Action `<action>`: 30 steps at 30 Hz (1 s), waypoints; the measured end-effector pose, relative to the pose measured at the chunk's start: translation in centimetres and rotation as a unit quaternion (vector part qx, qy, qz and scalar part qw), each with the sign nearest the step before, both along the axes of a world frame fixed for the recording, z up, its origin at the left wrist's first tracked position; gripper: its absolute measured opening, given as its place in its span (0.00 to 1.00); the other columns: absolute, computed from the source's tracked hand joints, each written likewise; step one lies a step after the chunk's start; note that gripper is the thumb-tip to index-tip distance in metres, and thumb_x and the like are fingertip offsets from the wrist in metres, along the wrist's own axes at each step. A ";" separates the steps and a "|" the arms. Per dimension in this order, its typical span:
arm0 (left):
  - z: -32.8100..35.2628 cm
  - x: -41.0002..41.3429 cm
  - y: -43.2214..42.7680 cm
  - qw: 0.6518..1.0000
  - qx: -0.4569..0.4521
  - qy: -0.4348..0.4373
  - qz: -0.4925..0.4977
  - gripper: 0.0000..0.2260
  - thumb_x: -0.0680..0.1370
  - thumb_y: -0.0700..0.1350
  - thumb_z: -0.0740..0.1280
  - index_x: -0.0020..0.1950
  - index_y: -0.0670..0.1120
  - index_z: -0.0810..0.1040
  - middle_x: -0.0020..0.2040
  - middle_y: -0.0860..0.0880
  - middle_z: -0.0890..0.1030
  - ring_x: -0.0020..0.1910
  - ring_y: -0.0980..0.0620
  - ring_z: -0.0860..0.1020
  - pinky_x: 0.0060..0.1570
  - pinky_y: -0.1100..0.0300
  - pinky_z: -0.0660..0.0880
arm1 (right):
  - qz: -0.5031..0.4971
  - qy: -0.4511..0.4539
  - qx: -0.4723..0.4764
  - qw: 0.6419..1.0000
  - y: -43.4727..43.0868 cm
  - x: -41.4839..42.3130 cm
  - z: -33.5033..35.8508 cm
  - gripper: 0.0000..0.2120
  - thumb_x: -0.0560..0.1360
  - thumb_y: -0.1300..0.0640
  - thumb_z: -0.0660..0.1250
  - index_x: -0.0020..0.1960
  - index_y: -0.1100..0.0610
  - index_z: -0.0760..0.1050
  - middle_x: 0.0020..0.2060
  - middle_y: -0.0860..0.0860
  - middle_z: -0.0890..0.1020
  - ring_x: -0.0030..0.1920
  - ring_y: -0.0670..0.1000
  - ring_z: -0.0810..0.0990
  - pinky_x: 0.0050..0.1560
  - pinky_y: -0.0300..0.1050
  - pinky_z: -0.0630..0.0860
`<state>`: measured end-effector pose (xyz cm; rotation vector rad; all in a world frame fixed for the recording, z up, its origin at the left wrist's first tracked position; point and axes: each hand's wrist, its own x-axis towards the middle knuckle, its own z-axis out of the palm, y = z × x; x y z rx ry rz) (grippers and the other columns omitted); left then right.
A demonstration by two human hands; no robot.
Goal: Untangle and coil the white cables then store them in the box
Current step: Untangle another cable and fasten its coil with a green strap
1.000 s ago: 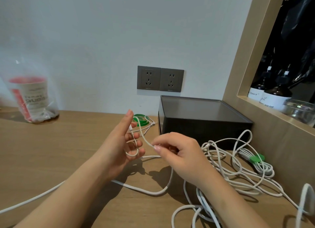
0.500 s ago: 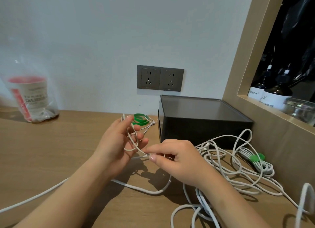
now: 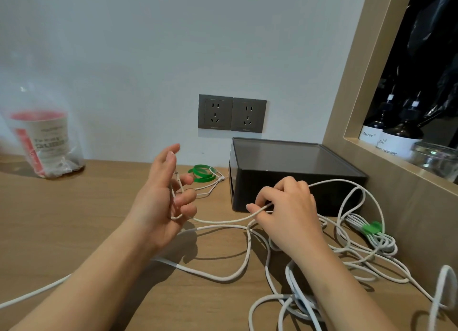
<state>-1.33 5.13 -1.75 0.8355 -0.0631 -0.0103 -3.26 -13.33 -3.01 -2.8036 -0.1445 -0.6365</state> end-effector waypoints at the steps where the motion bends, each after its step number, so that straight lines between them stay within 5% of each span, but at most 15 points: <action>1: 0.0 -0.1 -0.1 1.000 0.016 -0.009 0.005 0.07 0.80 0.52 0.58 0.51 0.56 0.76 0.31 0.50 0.69 0.18 0.59 0.61 0.16 0.70 0.62 | -0.004 -0.001 0.002 1.000 0.0 0.0 0.0 0.10 0.75 0.42 0.62 0.51 0.45 0.75 0.47 0.45 0.66 0.51 0.45 0.61 0.50 0.38 0.63; 8: -0.2 0.0 -0.3 0.999 0.026 0.013 0.028 0.06 0.81 0.43 0.58 0.47 0.49 0.74 0.33 0.49 0.70 0.20 0.58 0.64 0.16 0.69 0.63 | 0.080 0.034 0.123 0.989 0.4 -0.3 0.2 0.13 0.75 0.62 0.65 0.54 0.47 0.72 0.48 0.43 0.64 0.45 0.41 0.69 0.42 0.28 0.66; 13: -0.3 0.2 -0.3 0.999 0.015 0.023 0.030 0.06 0.81 0.39 0.57 0.54 0.47 0.72 0.34 0.48 0.71 0.20 0.58 0.64 0.15 0.70 0.61 | 0.224 0.137 0.033 0.964 1.4 -1.0 0.6 0.09 0.77 0.47 0.61 0.55 0.42 0.75 0.57 0.38 0.70 0.64 0.41 0.60 0.66 0.44 0.52; 16: -0.1 0.2 -0.2 0.999 -0.006 0.036 0.012 0.06 0.81 0.42 0.58 0.46 0.43 0.70 0.31 0.48 0.69 0.18 0.59 0.62 0.13 0.71 0.58 | 0.246 0.228 0.000 0.942 1.6 -1.2 0.5 0.14 0.76 0.39 0.58 0.55 0.43 0.76 0.53 0.41 0.76 0.61 0.43 0.65 0.69 0.48 0.48; 20: 0.1 0.1 0.1 0.998 -0.041 0.046 -0.012 0.09 0.80 0.47 0.59 0.45 0.43 0.71 0.26 0.50 0.71 0.16 0.60 0.61 0.12 0.71 0.59 | 0.211 0.191 -0.016 0.958 1.3 -0.8 0.2 0.15 0.73 0.36 0.60 0.54 0.42 0.75 0.51 0.43 0.72 0.56 0.44 0.64 0.65 0.48 0.59; 23: 0.0 0.2 0.0 0.998 -0.035 0.041 -0.036 0.09 0.80 0.49 0.58 0.46 0.44 0.71 0.26 0.50 0.72 0.16 0.60 0.63 0.13 0.71 0.61 | 0.234 0.203 -0.008 0.951 1.3 -1.0 0.2 0.18 0.72 0.38 0.63 0.61 0.38 0.71 0.62 0.41 0.67 0.63 0.43 0.58 0.65 0.46 0.59; 25: -0.1 0.3 0.0 0.997 -0.036 0.039 -0.063 0.10 0.80 0.50 0.58 0.47 0.45 0.72 0.27 0.51 0.73 0.16 0.60 0.63 0.13 0.71 0.62 | 0.247 0.210 -0.049 0.945 1.6 -1.0 0.1 0.13 0.74 0.41 0.63 0.57 0.42 0.75 0.63 0.41 0.67 0.65 0.44 0.57 0.65 0.47 0.57; 27: -0.2 0.2 0.3 0.991 -0.062 0.040 -0.116 0.08 0.76 0.48 0.64 0.47 0.44 0.74 0.28 0.50 0.74 0.15 0.60 0.64 0.13 0.70 0.64 | 0.231 0.175 -0.044 0.956 1.6 -0.8 0.0 0.11 0.76 0.43 0.60 0.52 0.46 0.76 0.56 0.41 0.73 0.62 0.44 0.63 0.64 0.47 0.60; 30: -0.5 0.4 1.5 0.947 -0.160 0.026 -0.276 0.18 0.63 0.39 0.79 0.49 0.39 0.79 0.31 0.46 0.76 0.16 0.57 0.69 0.17 0.63 0.73 | 0.178 0.115 0.065 0.975 1.1 -0.3 -0.1 0.11 0.75 0.41 0.60 0.46 0.47 0.73 0.42 0.42 0.75 0.51 0.45 0.71 0.54 0.44 0.70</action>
